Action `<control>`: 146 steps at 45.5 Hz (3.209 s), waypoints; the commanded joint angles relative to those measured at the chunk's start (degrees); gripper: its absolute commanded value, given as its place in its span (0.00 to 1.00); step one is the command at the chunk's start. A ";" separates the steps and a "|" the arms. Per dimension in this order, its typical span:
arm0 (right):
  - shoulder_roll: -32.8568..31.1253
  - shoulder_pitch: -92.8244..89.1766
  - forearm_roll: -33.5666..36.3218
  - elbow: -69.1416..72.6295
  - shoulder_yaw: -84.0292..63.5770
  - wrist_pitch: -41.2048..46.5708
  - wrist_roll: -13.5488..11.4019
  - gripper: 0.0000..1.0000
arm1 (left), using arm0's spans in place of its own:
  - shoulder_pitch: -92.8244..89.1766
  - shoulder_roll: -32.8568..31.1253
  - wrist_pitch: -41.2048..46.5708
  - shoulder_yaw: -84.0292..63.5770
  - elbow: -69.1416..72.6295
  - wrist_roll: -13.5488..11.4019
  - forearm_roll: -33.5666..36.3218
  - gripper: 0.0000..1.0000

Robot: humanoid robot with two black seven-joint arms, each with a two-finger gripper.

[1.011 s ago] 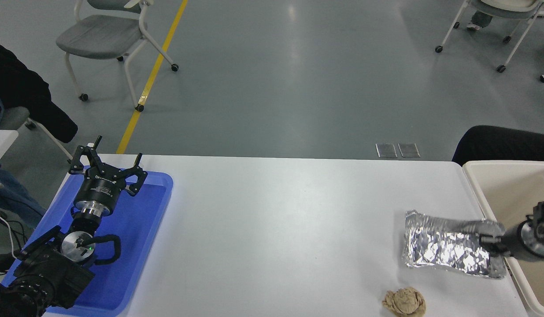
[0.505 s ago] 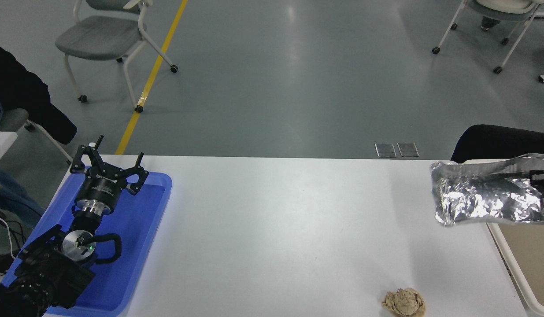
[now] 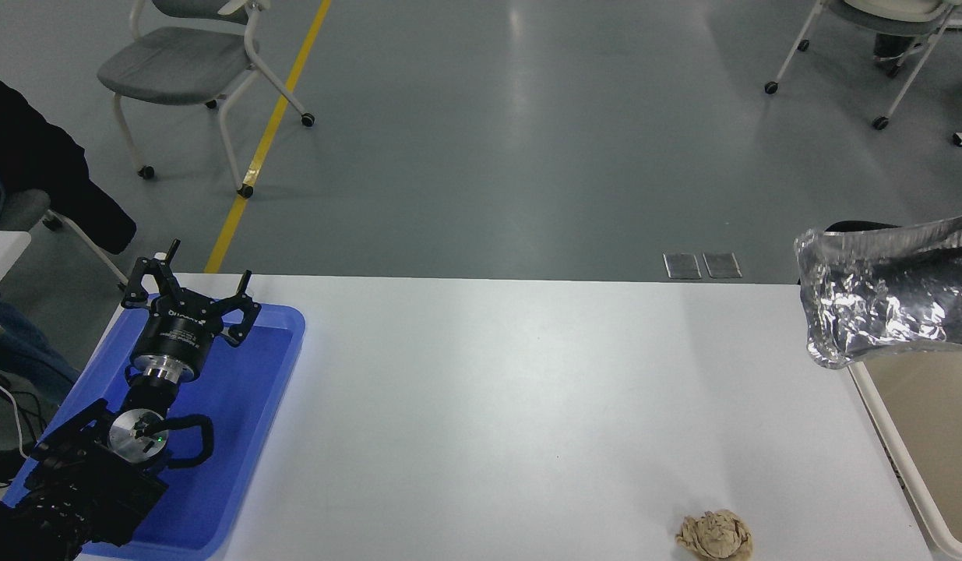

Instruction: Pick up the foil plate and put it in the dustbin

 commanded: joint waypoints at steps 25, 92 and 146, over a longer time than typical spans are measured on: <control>-4.88 -75.77 -2.04 -68.51 51.37 -5.45 3.31 0.00 | 0.03 0.08 0.00 0.06 0.00 0.00 -0.07 1.00; 2.60 -75.81 6.31 -47.19 52.02 -22.33 0.94 1.00 | -0.06 -0.10 0.00 -0.03 0.00 0.00 0.02 1.00; 22.99 -14.62 17.55 3.64 26.25 9.40 0.85 1.00 | 0.03 0.08 0.00 -0.03 0.00 0.00 -0.07 1.00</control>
